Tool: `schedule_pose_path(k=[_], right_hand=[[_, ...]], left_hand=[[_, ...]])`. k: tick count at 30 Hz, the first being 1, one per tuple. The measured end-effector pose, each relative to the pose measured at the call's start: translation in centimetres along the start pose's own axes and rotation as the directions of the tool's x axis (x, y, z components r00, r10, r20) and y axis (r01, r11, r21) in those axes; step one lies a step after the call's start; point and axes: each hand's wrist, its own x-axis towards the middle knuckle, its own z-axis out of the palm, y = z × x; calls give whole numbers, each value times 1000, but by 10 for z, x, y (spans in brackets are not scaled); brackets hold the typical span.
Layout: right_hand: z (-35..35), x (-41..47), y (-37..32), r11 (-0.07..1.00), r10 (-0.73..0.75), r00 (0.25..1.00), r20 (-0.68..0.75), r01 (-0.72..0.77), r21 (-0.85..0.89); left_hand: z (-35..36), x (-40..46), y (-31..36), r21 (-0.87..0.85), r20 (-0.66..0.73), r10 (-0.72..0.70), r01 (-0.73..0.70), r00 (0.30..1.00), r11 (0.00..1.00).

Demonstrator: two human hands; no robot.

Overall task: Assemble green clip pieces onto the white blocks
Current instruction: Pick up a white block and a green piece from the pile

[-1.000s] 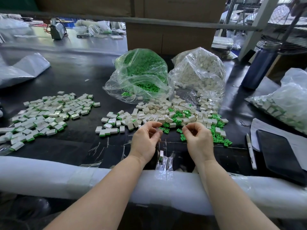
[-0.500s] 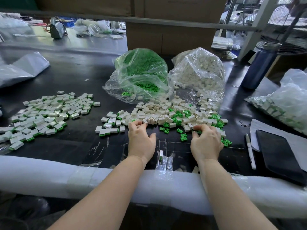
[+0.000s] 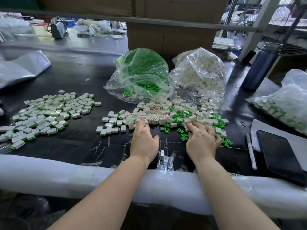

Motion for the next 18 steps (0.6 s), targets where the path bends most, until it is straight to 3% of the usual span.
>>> schedule_pose_path(k=[6, 12, 18], right_hand=[[-4, 0, 0, 998, -35, 997, -66, 38, 55], [-13, -4, -4, 980, -98, 991, -95, 112, 163], [-13, -5, -3, 995, -24, 998, -55, 29, 93]], left_hand=[[1, -2, -1, -12, -17, 43, -43, 999, 999], [-1, -4, 1, 25, -118, 199, -197, 973, 980], [0, -5, 2, 1, -71, 220, -221, 973, 975]])
